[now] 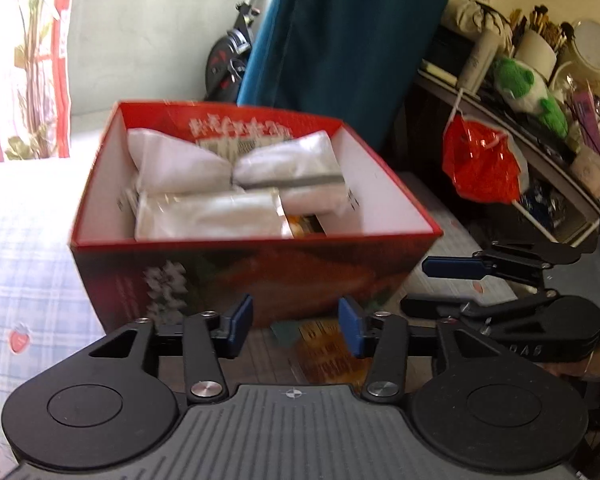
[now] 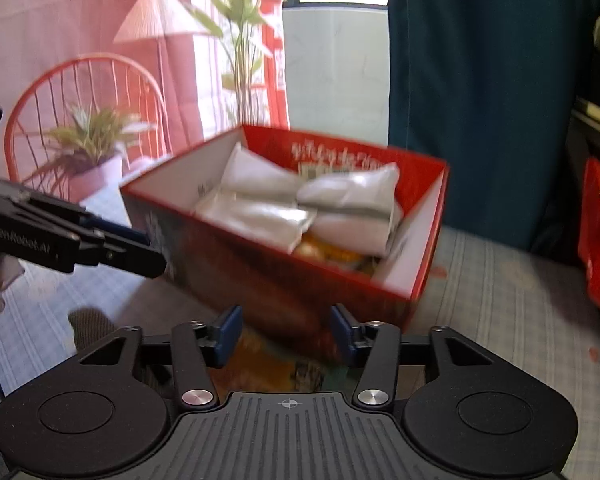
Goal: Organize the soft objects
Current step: 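Move both grippers down and close them on the wrapped bread pastry, then carry the wrapped pastry with both grippers into the red box and open them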
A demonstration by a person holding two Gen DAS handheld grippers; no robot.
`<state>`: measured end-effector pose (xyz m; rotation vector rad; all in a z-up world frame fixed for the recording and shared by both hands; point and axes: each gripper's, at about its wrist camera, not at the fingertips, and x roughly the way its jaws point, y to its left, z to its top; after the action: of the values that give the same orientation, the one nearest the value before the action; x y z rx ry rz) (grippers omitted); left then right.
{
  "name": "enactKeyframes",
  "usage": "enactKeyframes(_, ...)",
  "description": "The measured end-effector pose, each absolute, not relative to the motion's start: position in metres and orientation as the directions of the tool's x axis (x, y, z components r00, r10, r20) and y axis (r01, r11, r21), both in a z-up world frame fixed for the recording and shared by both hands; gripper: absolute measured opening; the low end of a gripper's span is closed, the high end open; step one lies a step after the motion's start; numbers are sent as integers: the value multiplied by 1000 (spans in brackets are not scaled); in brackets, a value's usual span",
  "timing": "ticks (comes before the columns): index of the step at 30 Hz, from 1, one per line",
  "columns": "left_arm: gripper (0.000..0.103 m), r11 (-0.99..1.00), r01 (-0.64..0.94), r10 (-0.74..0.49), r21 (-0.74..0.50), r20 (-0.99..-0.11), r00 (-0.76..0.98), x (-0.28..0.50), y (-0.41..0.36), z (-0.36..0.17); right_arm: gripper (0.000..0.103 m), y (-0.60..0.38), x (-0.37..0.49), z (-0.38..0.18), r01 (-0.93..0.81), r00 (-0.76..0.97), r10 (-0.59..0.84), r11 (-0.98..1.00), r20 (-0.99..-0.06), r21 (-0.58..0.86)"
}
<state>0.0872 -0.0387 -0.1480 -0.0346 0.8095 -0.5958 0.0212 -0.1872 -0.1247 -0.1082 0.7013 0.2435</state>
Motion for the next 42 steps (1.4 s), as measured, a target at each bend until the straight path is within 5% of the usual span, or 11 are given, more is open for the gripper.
enactKeyframes(7, 53, 818, 488, -530, -305, -728, 435, 90, -51, -185, 73, -184, 9, -163, -288, 652, 176, 957, -738, -25)
enactKeyframes(15, 55, 798, 464, -563, -385, -751, 345, 100, -66, -221, 76, -185, 7, -187, -293, 593, 187, 956, -783, 7)
enactKeyframes(26, 62, 776, 433, -607, -458, -728, 318, 110, -71, -242, 65, -189, 18, -197, -299, 582, 217, 953, -784, 42)
enactKeyframes(31, 60, 752, 431, -639, -499, -714, 287, 113, -70, -244, 43, -185, 21, -198, -307, 565, 254, 948, -785, 86)
enactKeyframes(42, 59, 745, 471, -648, -472, -682, 340, 102, -60, -216, 40, -166, 17, -172, -343, 601, 253, 938, -758, 41)
